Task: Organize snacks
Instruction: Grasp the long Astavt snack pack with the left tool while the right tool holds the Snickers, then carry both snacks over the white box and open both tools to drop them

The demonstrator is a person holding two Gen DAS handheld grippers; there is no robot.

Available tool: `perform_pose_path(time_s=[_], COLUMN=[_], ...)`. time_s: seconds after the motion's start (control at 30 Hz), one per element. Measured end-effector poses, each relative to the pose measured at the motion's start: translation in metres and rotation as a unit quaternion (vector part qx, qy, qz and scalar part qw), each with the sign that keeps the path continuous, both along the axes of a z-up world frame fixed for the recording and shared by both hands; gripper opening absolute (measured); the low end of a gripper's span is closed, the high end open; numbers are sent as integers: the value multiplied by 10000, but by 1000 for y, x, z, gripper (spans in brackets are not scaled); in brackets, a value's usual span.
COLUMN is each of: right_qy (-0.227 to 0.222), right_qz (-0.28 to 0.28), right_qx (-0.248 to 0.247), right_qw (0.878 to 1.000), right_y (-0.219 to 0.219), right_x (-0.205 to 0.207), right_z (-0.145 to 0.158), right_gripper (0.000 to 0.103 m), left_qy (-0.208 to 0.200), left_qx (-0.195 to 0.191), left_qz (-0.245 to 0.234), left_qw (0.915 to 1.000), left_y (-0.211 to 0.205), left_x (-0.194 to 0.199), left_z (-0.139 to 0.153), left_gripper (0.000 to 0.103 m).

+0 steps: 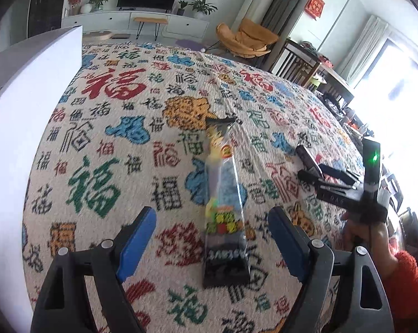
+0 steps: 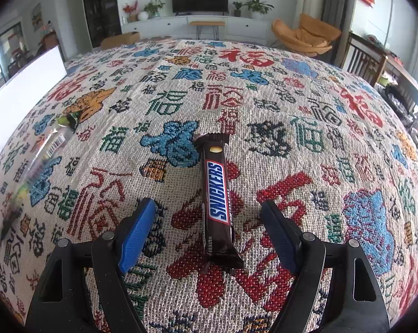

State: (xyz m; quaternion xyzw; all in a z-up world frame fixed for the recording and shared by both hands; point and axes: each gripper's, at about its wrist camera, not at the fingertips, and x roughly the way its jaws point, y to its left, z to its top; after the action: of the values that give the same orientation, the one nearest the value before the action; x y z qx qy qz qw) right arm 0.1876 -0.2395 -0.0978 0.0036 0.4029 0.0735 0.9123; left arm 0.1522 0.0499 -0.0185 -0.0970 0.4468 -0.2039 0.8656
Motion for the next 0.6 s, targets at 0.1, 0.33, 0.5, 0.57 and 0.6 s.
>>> perform_pose_path(time_s=[0.1,0.33,0.5,0.57,0.6], right_qy=[1,7,8,103,269], right_qz=[2,10,97,281,372], right_qx=[1,47,370,870,1222], right_qw=[10000,10000,9993,9958,9914], right_y=[0,-1,-8,-21,-31], right_x=[0,0,0,3,7], right_z=[0,0,-1,1,3], right_gripper=[81,81,85,86,85], left_qy=[304,31,-215,-150,-109], left_qx=[5,1864,1758,1623,1503], left_qz=[-133,-264,-272,-255,-237], left_qw=[9994,9821,9838,9863,9883], left_y=[-20,-79,-80,-74,-69], left_x=[34,56,51,52,51], left_z=[-9,-39,-37,-33,-31], left_gripper=[83,85,41,22,20])
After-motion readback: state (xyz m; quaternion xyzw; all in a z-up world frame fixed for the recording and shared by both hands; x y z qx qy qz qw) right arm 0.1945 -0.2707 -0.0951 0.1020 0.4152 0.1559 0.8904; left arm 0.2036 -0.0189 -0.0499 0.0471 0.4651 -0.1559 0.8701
